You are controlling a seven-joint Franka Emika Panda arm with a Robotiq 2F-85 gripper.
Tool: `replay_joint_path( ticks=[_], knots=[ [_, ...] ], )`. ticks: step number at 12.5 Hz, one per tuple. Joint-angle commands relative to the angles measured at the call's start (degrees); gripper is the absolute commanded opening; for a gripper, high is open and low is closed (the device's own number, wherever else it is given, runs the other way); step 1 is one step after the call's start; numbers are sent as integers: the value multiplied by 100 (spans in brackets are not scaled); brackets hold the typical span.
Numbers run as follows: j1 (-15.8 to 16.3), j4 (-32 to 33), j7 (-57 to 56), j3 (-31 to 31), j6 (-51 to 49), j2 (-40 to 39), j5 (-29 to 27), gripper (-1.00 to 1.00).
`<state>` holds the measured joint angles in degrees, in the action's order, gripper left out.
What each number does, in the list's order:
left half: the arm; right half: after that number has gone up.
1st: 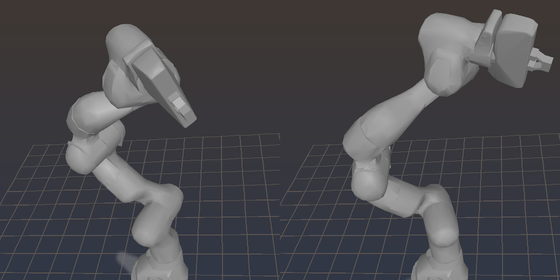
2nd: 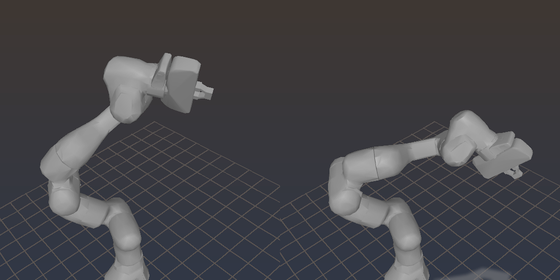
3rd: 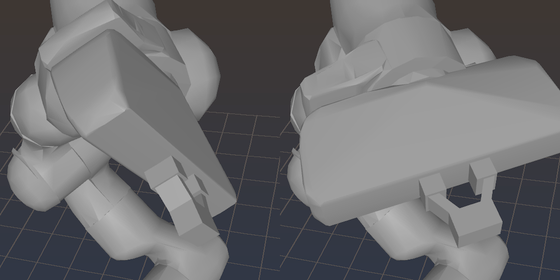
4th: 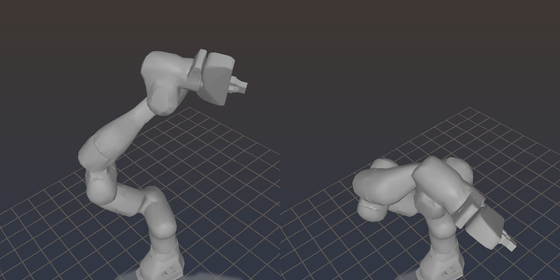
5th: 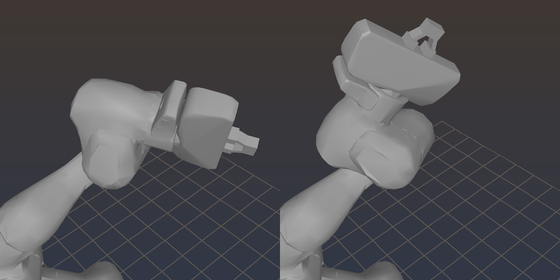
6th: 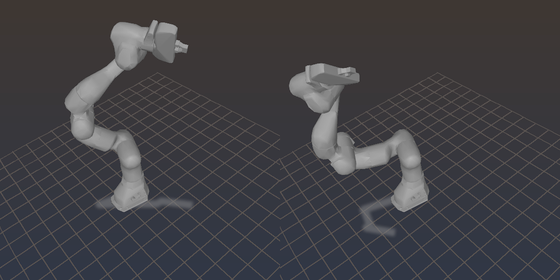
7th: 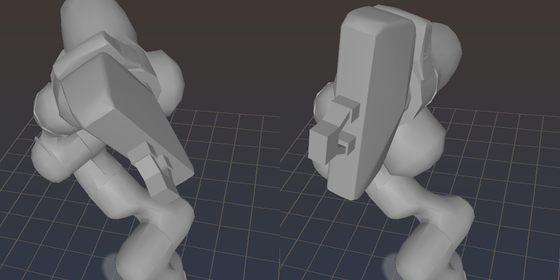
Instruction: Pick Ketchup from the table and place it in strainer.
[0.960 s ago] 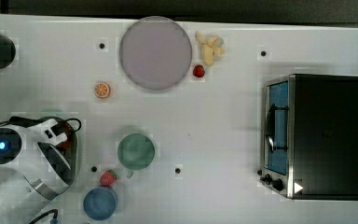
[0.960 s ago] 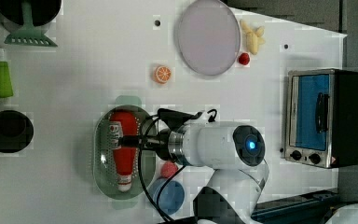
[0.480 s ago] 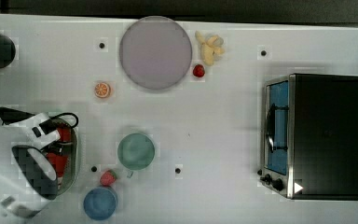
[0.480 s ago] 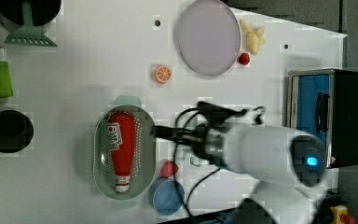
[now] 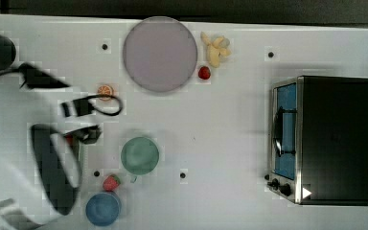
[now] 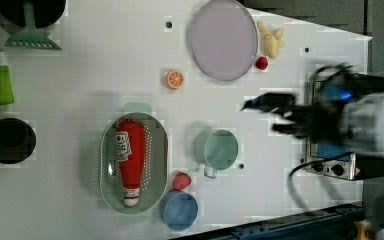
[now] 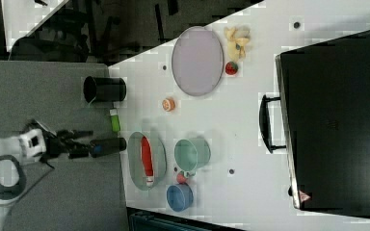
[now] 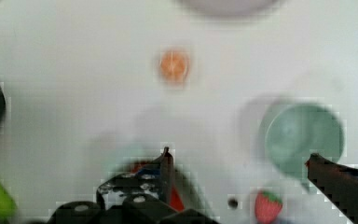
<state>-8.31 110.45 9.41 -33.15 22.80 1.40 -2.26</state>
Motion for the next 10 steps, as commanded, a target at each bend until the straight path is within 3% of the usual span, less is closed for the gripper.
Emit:
replay_joint_path(
  ticks=[1, 5, 10],
  knots=[
    [-433, -360, -201, 691, -830, 337, -133, 100],
    [-456, -1074, -554, 1554, -1905, 388, -131, 100],
    [-464, -1355, -936, 2224, -1972, 151, 160, 100]
  ],
)
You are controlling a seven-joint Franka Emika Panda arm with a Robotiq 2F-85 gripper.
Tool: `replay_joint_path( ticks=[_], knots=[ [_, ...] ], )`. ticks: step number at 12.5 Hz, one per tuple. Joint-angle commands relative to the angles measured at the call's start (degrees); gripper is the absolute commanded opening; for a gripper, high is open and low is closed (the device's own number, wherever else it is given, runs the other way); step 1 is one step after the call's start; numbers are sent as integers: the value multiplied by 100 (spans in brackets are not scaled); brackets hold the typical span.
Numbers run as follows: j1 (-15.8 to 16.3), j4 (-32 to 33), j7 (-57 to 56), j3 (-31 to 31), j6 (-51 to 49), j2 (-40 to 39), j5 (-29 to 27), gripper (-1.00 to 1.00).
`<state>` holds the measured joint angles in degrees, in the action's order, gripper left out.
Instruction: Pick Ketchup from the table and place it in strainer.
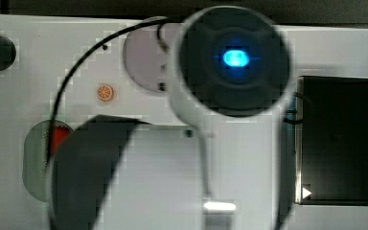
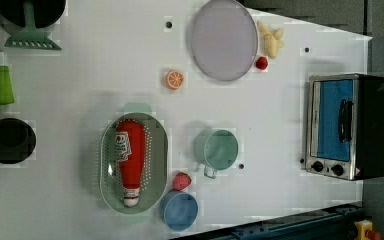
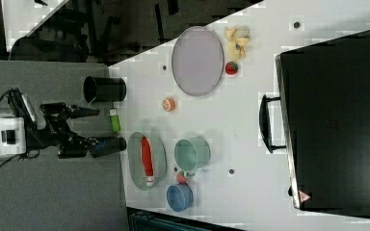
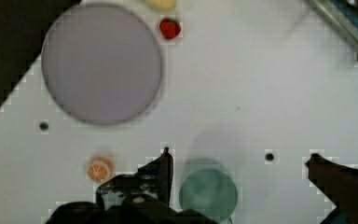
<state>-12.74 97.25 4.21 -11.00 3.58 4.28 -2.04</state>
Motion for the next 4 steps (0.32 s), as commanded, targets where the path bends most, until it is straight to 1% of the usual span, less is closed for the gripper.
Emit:
replay_joint_path(
  ticks=[1, 4],
  knots=[
    [-21, -35, -410, 24, -50, -137, 133, 100],
    [-19, -26, -368, 23, -36, -138, 137, 100]
  ],
)
